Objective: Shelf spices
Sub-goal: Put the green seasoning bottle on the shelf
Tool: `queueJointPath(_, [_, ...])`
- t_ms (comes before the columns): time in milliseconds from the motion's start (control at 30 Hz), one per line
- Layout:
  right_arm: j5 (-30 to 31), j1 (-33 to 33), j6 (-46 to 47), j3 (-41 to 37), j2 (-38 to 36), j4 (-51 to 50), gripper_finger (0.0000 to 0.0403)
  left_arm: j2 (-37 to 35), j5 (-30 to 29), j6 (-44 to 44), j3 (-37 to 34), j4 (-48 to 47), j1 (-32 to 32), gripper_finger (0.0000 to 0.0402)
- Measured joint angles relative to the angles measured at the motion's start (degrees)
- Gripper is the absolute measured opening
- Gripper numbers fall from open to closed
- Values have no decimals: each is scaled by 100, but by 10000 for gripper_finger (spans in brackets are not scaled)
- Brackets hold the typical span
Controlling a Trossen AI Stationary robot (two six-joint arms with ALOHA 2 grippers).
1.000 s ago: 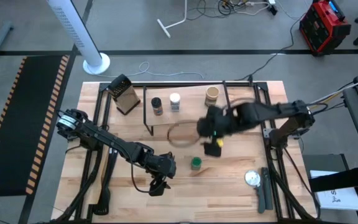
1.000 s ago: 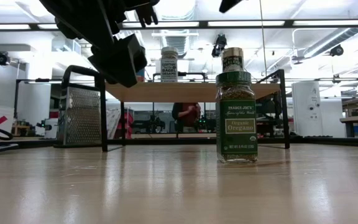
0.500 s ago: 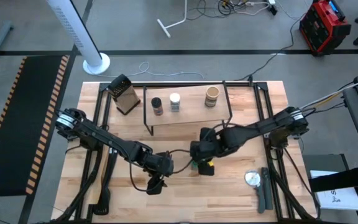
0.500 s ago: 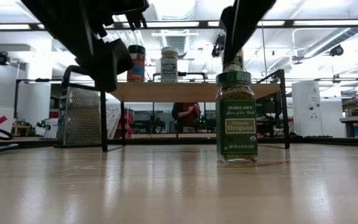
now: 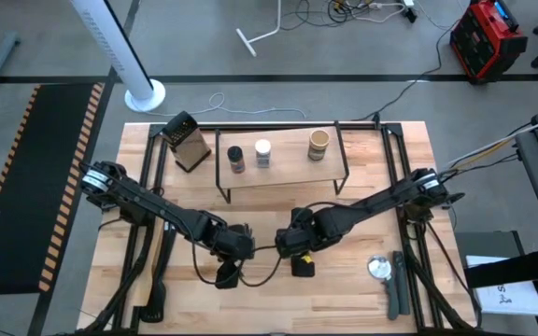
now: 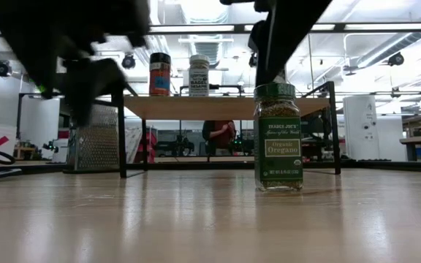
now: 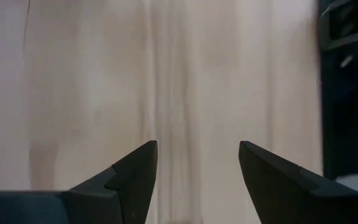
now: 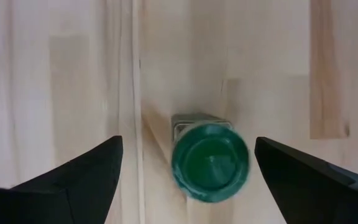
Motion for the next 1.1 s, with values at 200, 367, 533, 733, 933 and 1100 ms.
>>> queueJointPath(200, [76, 11, 3, -2, -22, 174, 344, -155, 29, -277, 0, -1152, -211, 209])
queueJointPath(367, [20, 13, -38, 2, 44, 182, 344, -346, 27, -506, -37, -1787, -406, 204])
queueJointPath(533, [17, 11, -106, 2, 293, 227, 344, -713, -6, -761, -251, -1833, -546, 200])
queueJointPath(733, [20, 11, -165, 0, 463, 237, 344, -1346, -121, -1081, -526, -1839, -643, 199])
queueJointPath(933, [73, 1, -205, -88, 476, 266, 344, -2042, -464, -1311, -836, -1813, -682, 196])
queueJointPath(1100, [77, -30, -127, -319, 479, 299, 344, -2377, -603, -1354, -887, -1804, -686, 197])
